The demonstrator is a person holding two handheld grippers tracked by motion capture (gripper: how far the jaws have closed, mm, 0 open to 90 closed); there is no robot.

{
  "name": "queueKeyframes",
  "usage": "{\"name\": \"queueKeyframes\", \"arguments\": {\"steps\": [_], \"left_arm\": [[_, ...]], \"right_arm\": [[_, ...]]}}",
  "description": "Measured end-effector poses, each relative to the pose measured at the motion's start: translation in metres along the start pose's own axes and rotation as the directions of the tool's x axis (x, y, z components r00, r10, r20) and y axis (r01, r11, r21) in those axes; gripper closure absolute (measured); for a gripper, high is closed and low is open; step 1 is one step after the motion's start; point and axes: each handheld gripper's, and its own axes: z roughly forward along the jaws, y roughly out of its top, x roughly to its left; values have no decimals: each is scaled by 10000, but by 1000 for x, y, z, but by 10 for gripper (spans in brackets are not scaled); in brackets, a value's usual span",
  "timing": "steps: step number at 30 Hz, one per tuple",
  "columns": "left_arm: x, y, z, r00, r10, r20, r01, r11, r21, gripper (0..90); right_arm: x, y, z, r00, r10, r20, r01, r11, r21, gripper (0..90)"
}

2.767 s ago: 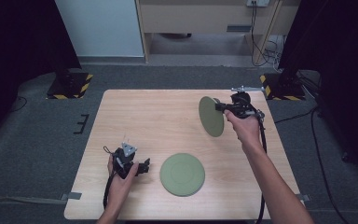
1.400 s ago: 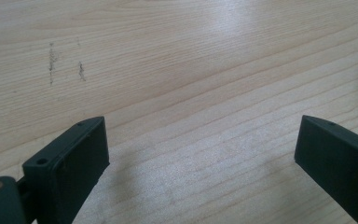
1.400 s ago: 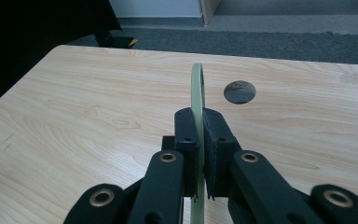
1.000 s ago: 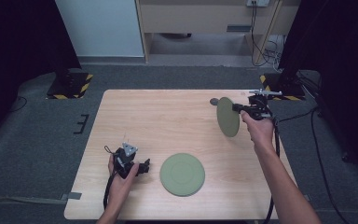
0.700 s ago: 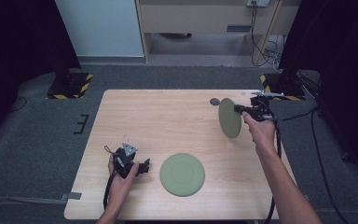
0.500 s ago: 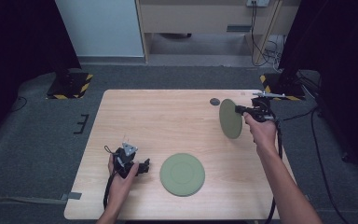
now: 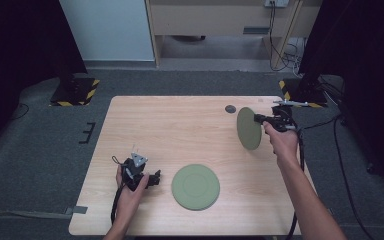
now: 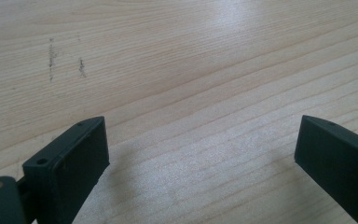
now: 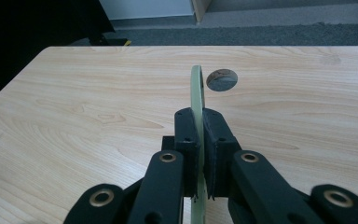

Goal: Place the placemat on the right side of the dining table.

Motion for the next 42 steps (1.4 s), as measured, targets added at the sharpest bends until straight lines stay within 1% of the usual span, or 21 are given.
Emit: {"name": "queueKeyframes", "arguments": {"steps": [11, 19, 30, 31, 42], "left_arm": [[0, 0, 0, 10000, -14, -13, 14, 10000, -12, 26], [5, -1, -1, 9999, -130, -91, 130, 9999, -20, 26], [5, -1, 0, 9999, -113, -79, 113, 9999, 4, 26], [5, -1, 0, 9999, -115, -77, 116, 9999, 6, 26], [5, -1, 1, 9999, -109, -98, 110, 9999, 89, 26]], "right_arm": [[-6, -3, -4, 9999, 93, 89, -93, 10000, -26, 860], [-16, -6, -9, 9997, 180, 191, -178, 9998, -80, 860], [-24, -8, -12, 9993, 192, 322, -190, 9998, -61, 860], [-25, -8, -12, 9991, 246, 341, -245, 9997, -45, 860], [-39, -14, -16, 9979, 381, 522, -382, 9993, 4, 859]]}}
